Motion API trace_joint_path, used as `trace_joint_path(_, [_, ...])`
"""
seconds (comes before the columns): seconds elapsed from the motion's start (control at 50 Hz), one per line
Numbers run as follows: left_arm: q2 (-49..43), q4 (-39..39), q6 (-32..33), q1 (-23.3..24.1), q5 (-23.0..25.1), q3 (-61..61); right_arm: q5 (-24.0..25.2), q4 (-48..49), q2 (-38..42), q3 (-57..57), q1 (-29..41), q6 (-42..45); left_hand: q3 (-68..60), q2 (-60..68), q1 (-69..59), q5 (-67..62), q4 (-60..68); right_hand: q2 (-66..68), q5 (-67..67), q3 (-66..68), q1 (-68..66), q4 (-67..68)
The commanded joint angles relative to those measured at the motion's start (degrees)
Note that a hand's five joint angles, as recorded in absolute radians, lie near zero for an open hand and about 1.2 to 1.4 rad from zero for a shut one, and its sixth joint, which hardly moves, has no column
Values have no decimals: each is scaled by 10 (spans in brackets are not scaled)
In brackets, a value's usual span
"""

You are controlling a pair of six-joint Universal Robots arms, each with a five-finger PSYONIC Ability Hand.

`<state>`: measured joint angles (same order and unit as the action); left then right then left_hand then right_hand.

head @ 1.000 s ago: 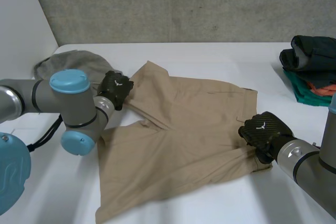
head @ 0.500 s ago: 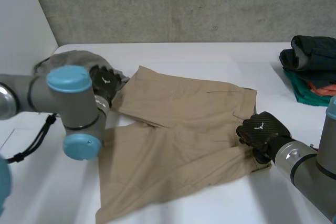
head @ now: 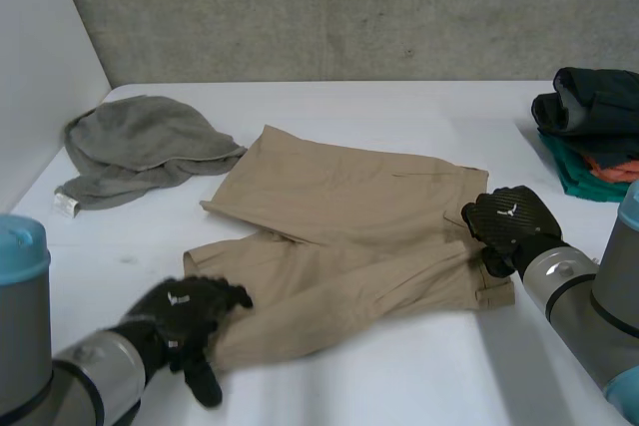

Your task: Fold the laundry.

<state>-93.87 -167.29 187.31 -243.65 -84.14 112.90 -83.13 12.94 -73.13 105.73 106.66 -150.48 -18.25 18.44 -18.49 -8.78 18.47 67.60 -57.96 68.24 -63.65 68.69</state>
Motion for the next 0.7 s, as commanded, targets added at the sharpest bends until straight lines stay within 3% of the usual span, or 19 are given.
trace_joint_path(0.02, [-40, -20, 1, -1, 2, 5, -2, 0, 0, 2, 5, 1, -152, 151, -150, -147, 150, 124, -120, 118, -163, 113])
trace_joint_path(0.06, [-56, -36, 2, 1, 0, 1, -2, -3, 0, 2, 5, 1, -327, 325, -325, -322, 325, 124, -120, 118, -163, 113])
trace_joint_path(0.1, [-72, -69, 4, 0, -8, -7, 0, -6, -1, 3, 5, 1, -616, 614, -613, -611, 614, 124, -120, 118, -163, 113])
trace_joint_path(0.18, [-74, -74, 16, 4, -34, -16, 3, -38, -17, 9, 8, 27, -617, 616, -615, -612, 615, 124, -120, 118, -163, 113])
trace_joint_path(0.22, [-71, -46, 38, 12, -39, -14, 6, -114, -49, 11, 6, 73, -617, 616, -615, -612, 615, 124, -120, 118, -163, 113])
trace_joint_path(0.32, [-36, 147, 177, 95, -37, -9, 32, -336, -92, 37, -4, 215, -617, 616, -615, -612, 615, 124, -120, 118, -163, 113])
trace_joint_path(0.36, [-29, 185, 197, 108, -38, -10, 52, -394, -100, 40, -14, 255, -617, 616, -615, -612, 615, 124, -120, 118, -163, 113])
trace_joint_path(0.4, [-22, 188, 200, 110, -40, -23, 63, -382, -104, 37, -24, 252, -617, 616, -615, -612, 615, 124, -120, 118, -163, 113])
trace_joint_path(0.46, [-12, 152, 200, 107, -43, -50, 65, -330, -105, 27, -40, 224, -617, 616, -615, -612, 615, 124, -120, 118, -163, 113])
trace_joint_path(0.54, [-10, 33, 201, 93, -45, -89, 70, -285, -98, 12, -43, 175, -617, 616, -615, -612, 615, 124, -120, 118, -163, 113])
trace_joint_path(0.64, [-70, -142, 213, 70, -50, -141, 68, -209, -60, -19, -33, 115, -617, 616, -615, -612, 615, 124, -120, 118, -163, 113])
trace_joint_path(0.7, [-112, -197, 223, 66, -55, -179, 60, -137, -35, -44, -17, 93, -617, 616, -615, -612, 615, 124, -120, 118, -163, 113])
